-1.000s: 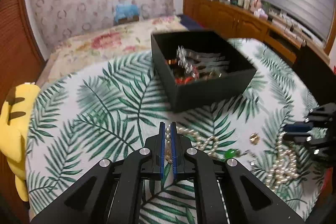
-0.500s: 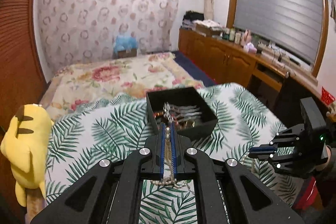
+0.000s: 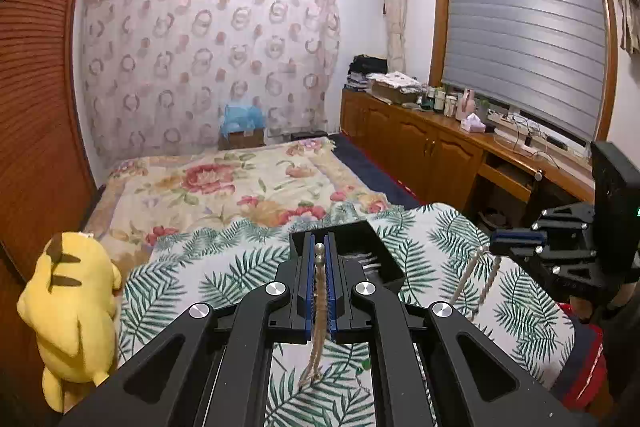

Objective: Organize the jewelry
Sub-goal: 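Lift the pearl necklace with the left tool while the right tool grasps another pearl strand, then lower both pearl strands into the black box and open both tools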

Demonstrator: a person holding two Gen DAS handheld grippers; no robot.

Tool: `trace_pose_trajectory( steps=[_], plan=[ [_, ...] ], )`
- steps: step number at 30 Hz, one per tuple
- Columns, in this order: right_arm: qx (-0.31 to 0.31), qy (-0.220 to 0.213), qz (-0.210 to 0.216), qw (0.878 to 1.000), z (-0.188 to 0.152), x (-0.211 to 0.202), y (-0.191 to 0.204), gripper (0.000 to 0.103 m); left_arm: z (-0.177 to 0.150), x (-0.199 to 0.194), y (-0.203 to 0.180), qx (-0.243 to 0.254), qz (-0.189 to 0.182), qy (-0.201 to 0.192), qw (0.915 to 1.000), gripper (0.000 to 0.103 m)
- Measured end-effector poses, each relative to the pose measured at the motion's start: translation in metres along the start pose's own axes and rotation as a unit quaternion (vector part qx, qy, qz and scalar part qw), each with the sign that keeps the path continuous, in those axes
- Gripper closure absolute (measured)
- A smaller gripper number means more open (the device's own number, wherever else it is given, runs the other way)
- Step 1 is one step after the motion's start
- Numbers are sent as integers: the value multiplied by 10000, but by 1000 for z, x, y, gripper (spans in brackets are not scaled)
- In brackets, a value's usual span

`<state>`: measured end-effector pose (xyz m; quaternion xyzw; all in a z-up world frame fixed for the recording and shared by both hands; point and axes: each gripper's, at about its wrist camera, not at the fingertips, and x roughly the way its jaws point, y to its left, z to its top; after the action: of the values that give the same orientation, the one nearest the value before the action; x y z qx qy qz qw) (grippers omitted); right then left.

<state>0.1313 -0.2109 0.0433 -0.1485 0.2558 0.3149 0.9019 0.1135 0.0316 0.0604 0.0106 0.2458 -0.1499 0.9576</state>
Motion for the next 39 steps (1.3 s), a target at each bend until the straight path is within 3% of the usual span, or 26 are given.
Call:
trace_pose_trajectory(
  steps=[20,29,39],
  plan=[
    [1,-846,-269,9961,84,-5,-26,95,56,33,-4,-31,-122,-181,9998,99],
    [164,-840,-258,9960,86,9,-43,95,74,47,-9,-34,-208,-290,9994,99],
    [194,-937,-221,9952,96,13,-49,95,65,83,-13,-95,-215,-57,9997,99]
  ],
)
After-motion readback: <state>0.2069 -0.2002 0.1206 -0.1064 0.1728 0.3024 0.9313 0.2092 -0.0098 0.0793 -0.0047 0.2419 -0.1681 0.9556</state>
